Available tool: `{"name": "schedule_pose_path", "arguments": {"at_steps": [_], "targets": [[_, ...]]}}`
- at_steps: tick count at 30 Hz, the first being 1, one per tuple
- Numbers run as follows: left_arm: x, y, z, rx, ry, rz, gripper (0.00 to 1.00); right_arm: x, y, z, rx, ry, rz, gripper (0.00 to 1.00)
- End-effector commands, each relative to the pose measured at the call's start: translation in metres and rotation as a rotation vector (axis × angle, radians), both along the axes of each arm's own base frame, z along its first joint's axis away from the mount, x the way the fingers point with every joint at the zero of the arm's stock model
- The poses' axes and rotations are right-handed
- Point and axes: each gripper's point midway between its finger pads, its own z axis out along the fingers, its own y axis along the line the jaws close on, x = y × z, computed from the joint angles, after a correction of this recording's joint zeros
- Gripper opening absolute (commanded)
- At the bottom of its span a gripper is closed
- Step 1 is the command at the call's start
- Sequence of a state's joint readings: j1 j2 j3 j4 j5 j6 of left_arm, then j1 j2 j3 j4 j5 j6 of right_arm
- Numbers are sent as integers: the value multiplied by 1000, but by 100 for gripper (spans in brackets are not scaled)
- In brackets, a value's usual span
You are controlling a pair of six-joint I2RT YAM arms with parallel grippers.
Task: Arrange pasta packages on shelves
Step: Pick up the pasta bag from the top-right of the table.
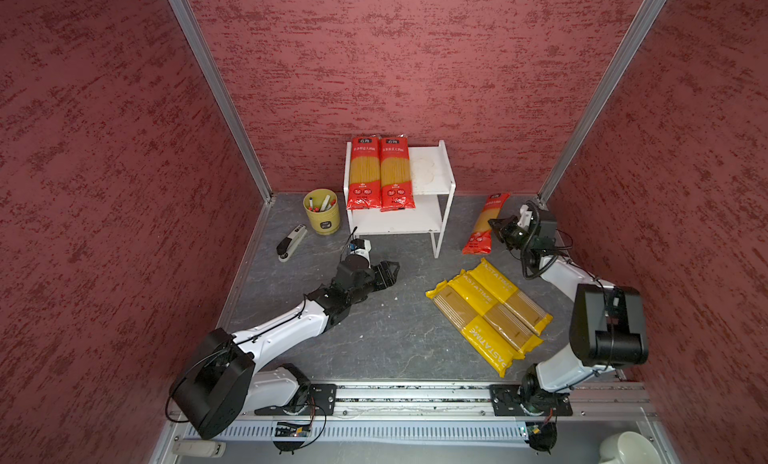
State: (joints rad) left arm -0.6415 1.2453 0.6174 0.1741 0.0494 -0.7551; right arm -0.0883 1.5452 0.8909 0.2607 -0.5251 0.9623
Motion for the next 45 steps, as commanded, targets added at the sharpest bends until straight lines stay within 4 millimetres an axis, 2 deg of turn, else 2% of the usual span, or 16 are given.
{"name": "schedule_pose_path", "arguments": {"at_steps": [1,4,7,11,15,20,23,27,29,34,39,45], "targets": [[-6,-16,16,-90,-41,-55,77,-26,17,45,30,-137,69,0],[-13,-27,22,-111,-61,-84,78,-53,30,45,1,-136,117,0],[-19,-39,29,-148,-72,-126,78,-81,38,58,-36,-199,159,0],[-24,-56,41,-184,-97,-182,78,-107,49,91,-46,-367,219,0],[-30,-74,51,-198,-125,-240,79,-129,65,126,18,-563,287,0],[-42,-88,53,-89,-182,-273,79,-152,85,176,-6,-772,363,0],[-45,-91,66,-161,-207,-290,79,-159,94,191,-6,-826,411,0],[-53,-98,86,-206,-254,-341,80,-179,103,210,53,-921,471,0],[-56,-99,90,-217,-265,-355,81,-188,106,219,71,-961,493,0],[-64,-103,118,-288,-340,-403,85,-207,113,236,83,-1053,530,0],[-67,-112,135,-313,-389,-457,90,-217,119,242,122,-1108,574,0],[-66,-126,162,-385,-462,-520,91,-221,143,247,218,-1142,677,0]]}}
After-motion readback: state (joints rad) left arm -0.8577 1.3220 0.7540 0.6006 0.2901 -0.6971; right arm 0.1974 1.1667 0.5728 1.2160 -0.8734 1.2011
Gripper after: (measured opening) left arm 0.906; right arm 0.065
